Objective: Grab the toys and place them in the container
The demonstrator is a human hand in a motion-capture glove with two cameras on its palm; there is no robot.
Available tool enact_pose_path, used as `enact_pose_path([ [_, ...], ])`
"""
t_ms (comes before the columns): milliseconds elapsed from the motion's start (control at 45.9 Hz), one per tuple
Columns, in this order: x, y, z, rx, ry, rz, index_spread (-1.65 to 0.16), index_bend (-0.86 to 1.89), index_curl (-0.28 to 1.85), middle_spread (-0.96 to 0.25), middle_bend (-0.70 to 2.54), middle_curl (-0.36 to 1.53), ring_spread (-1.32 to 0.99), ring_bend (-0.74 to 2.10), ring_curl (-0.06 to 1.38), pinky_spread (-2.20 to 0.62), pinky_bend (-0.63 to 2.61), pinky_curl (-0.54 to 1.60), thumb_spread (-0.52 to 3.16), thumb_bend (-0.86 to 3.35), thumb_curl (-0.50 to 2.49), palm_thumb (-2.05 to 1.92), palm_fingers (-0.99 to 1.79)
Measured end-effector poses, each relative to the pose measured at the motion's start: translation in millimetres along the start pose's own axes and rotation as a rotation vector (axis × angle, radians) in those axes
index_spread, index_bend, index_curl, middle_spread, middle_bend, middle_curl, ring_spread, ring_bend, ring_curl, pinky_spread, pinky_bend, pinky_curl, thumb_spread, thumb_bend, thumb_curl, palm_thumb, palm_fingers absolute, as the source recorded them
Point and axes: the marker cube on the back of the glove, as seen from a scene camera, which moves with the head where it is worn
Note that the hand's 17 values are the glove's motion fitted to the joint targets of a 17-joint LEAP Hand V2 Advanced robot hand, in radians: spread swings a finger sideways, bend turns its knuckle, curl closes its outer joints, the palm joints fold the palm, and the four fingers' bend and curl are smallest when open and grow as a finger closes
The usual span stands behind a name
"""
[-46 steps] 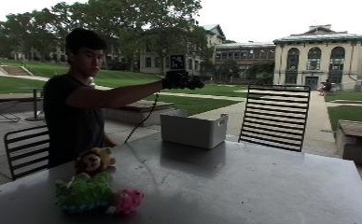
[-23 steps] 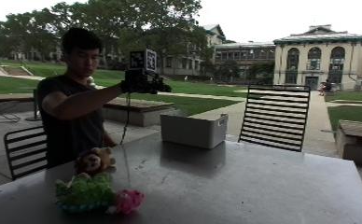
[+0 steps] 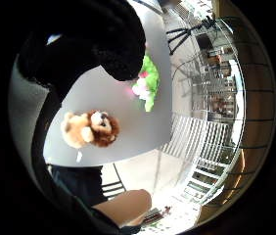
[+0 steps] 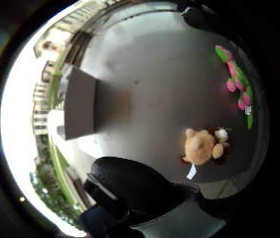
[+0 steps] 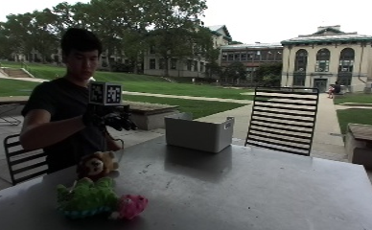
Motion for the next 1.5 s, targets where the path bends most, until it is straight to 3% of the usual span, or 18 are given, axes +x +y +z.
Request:
enact_pose_path([
  [305,22,36,103,-0.148,-0.031,0.082,-0.35,0.23,0.42,-0.02,0.16,0.38,0.01,0.24,0.18,0.06,1.06,0.32,0.85,-0.11,0.17,-0.16,0.01],
  [610,31,49,140,-0.220,-0.068,0.079,-0.36,0.45,0.50,-0.03,0.11,0.31,0.02,0.23,0.19,0.03,1.11,0.33,0.95,-0.06,0.18,-0.08,0.10],
  [827,32,61,153,-0.252,-0.033,0.086,-0.34,0.52,0.53,-0.03,0.09,0.26,-0.01,0.37,0.24,-0.08,1.18,0.35,1.06,0.00,0.21,0.02,0.18],
  [958,28,70,154,-0.234,0.009,0.101,-0.27,0.69,0.57,-0.05,0.02,0.18,-0.13,0.66,0.30,-0.29,1.23,0.34,1.19,0.12,0.26,0.25,0.63],
  [1045,28,72,152,-0.206,0.008,0.116,-0.23,0.72,0.59,-0.07,0.04,0.14,-0.21,0.77,0.34,-0.36,1.23,0.35,1.25,0.17,0.28,0.34,0.66],
  [1110,26,75,150,-0.181,-0.012,0.123,-0.19,0.75,0.62,-0.09,0.16,0.15,-0.31,0.93,0.40,-0.41,1.16,0.34,1.31,0.29,0.34,0.53,0.90],
  [1197,23,74,147,-0.162,-0.036,0.123,-0.14,0.83,0.64,-0.15,0.31,0.20,-0.36,0.91,0.39,-0.45,0.98,0.29,1.22,0.35,0.41,0.70,1.11],
  [1241,22,71,145,-0.152,-0.048,0.119,-0.12,0.81,0.63,-0.17,0.30,0.21,-0.39,0.91,0.41,-0.47,0.98,0.30,1.19,0.35,0.43,0.71,1.06],
  [1284,20,67,142,-0.137,-0.071,0.111,-0.09,0.84,0.66,-0.20,0.53,0.29,-0.38,0.99,0.44,-0.48,0.83,0.27,1.20,0.44,0.47,0.85,1.34],
  [1480,10,42,118,-0.095,-0.193,0.111,-0.04,0.78,0.69,-0.23,0.94,0.43,-0.38,1.04,0.45,-0.46,0.72,0.27,1.32,0.63,0.57,1.02,1.35],
  [1502,6,41,112,-0.093,-0.192,0.105,-0.05,0.65,0.66,-0.21,0.99,0.45,-0.32,1.01,0.44,-0.44,0.78,0.29,1.24,0.57,0.58,0.97,1.24],
])
